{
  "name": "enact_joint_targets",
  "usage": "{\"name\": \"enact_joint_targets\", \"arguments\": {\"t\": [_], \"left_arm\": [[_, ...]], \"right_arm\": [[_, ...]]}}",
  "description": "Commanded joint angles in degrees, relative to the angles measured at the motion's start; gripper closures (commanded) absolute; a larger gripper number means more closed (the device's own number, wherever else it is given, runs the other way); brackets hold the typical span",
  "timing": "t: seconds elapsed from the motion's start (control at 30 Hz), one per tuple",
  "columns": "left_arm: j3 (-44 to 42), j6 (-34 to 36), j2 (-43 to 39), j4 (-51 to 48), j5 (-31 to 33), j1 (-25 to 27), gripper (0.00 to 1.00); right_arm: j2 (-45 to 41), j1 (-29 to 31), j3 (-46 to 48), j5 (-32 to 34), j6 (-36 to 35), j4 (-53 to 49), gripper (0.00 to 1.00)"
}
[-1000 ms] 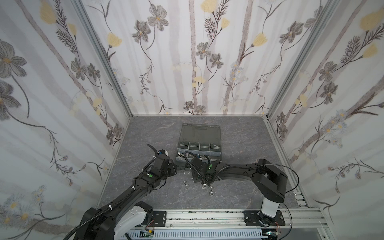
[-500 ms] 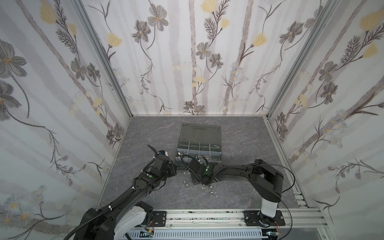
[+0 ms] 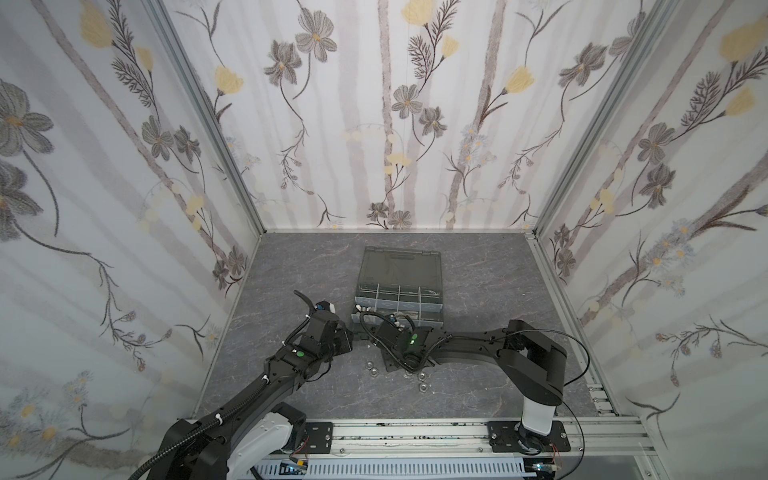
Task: Sort the screws and nuts into containers
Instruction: 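Close the right gripper on a silver wing nut at the pile, then lift the wing nut with the right gripper over the middle-row compartment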
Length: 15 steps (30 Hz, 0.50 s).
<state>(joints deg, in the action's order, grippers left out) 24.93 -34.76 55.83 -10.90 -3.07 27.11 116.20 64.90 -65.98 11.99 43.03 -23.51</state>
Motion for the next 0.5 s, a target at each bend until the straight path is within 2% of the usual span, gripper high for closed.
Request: {"name": "enact_joint_targets", "arguments": {"t": [0.0,0.3,0.47], "left_arm": [[-0.29,-0.74,-0.36,0.79,0.24,-0.03,0.63],[-0.28,-0.66,-0.70,0.79,0.05,-0.04,0.63],[-0.45,-0.67,-1.15,0.79,-0.04,-0.04,0.63]], "right_arm": [[-0.42,-0.01,0.50,1.72,0.83,-2.91,0.57],[-0.70,-0.13,-1.34,1.17,1.25,-1.57,0.57],[1.22,-0.13,-2.43,-0.30,0.93,-1.02,0.60]]}}
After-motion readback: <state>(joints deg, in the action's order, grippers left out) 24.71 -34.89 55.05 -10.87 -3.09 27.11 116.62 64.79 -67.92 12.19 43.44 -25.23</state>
